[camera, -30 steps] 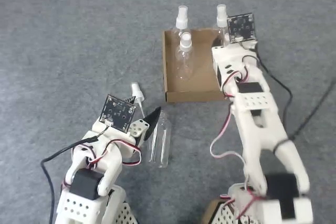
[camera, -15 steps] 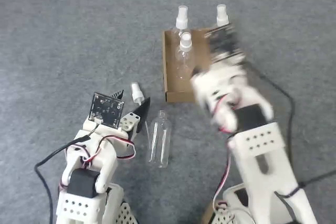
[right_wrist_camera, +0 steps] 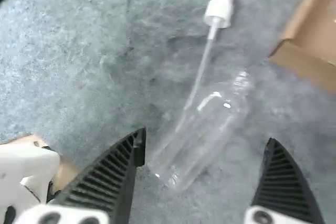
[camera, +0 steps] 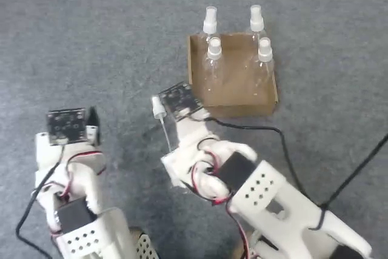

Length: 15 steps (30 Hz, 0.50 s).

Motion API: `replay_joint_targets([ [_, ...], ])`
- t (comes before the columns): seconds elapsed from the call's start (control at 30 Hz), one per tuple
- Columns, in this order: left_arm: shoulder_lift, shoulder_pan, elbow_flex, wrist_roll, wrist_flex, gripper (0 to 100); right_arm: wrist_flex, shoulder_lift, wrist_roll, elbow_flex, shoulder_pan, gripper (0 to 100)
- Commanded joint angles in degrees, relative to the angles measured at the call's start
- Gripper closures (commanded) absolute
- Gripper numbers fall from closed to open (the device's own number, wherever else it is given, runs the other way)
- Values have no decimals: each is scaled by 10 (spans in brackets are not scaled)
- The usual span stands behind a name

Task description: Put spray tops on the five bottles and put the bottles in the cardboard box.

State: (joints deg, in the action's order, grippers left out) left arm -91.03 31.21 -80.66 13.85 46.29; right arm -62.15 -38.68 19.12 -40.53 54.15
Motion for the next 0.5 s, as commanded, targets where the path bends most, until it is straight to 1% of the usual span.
replay_joint_targets([
  [0.0,-5,33,12,28,-28,778,55,87,10,8,13,706],
  [0.07,-5,40,12,40,-26,778,79,141,17,9,12,706],
  [0.17,-5,43,10,44,-24,778,97,198,61,16,7,706],
  [0.3,-5,42,2,44,-25,778,101,234,108,22,0,706],
  [0.47,-5,38,2,42,-24,778,96,266,141,19,0,715],
])
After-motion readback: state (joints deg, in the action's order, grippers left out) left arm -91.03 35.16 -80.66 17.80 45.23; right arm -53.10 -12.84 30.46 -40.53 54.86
